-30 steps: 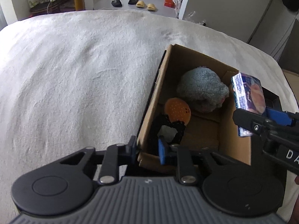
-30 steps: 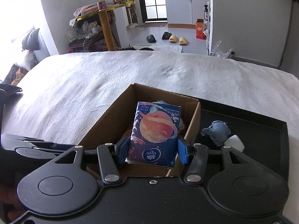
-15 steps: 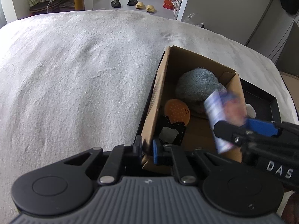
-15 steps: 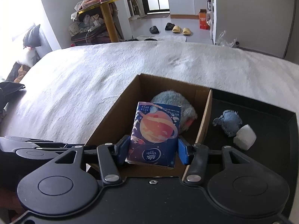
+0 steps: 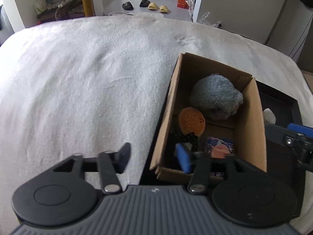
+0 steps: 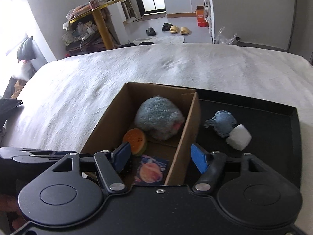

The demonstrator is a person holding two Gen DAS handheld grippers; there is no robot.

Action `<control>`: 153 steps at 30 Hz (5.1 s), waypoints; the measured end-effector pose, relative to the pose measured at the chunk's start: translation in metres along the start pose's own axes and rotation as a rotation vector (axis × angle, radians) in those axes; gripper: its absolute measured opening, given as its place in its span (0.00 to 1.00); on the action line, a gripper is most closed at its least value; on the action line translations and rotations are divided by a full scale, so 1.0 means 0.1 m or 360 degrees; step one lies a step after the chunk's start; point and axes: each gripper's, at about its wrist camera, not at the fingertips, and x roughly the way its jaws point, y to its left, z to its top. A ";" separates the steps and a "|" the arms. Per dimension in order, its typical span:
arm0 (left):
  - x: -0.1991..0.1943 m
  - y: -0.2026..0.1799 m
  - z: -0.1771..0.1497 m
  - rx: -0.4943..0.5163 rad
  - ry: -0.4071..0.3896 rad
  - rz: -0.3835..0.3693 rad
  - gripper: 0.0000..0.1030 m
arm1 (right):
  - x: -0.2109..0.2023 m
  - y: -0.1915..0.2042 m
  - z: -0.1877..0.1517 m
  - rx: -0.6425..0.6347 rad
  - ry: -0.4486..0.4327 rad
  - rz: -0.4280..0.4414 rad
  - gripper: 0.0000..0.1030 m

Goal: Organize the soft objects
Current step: 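Move the right gripper back toward the blue-grey and white plush pieces, then close the right gripper on the white plush piece and lift it, then carry the white plush piece with the right gripper into the box and release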

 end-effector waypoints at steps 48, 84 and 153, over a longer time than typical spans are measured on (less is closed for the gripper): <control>0.10 -0.88 0.36 0.0182 -0.0079 0.0434 0.74 | 0.39 -1.35 -0.19 0.0426 -0.0120 0.0063 0.74; 0.16 -0.83 0.30 0.0220 -0.0022 0.0503 0.74 | 0.69 -1.61 -0.31 0.0407 0.0010 -0.0062 0.35; 0.21 0.01 -0.01 -0.0017 0.0042 -0.0050 0.13 | 0.19 0.10 0.06 0.0002 -0.0035 0.0064 0.36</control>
